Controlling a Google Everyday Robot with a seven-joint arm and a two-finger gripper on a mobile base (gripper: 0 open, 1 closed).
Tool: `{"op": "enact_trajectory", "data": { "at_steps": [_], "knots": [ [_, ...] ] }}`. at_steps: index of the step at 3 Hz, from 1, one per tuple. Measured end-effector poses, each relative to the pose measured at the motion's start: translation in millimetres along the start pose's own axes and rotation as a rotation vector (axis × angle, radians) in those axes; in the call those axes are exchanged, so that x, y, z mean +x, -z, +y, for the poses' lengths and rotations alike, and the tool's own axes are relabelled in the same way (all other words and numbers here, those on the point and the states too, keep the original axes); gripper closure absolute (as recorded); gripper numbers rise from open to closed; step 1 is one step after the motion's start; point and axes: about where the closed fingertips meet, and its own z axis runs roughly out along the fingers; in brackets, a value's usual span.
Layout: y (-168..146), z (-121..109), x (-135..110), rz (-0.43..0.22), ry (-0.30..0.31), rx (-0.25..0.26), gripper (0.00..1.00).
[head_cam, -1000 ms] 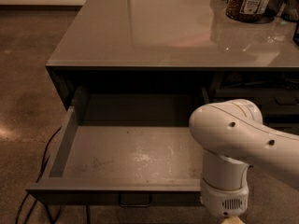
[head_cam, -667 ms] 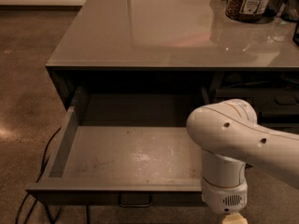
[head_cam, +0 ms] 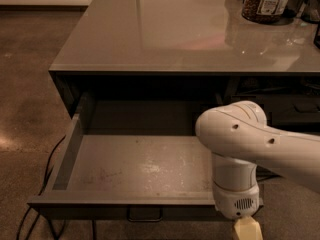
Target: Close top drawer
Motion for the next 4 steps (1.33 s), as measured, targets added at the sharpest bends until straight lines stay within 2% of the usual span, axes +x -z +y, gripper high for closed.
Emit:
{"op": "enact_trajectory", "data": {
  "at_steps": [1, 3, 4],
  "knots": [
    [3.5, -2.7, 2.3, 0.007, 0.004, -0.002, 0.0],
    [20.5, -31.9, 30.8, 0.054, 0.015, -0.051, 0.0],
    [20.7, -31.8, 30.9, 0.054, 0.014, -0.051, 0.0]
  ]
}}
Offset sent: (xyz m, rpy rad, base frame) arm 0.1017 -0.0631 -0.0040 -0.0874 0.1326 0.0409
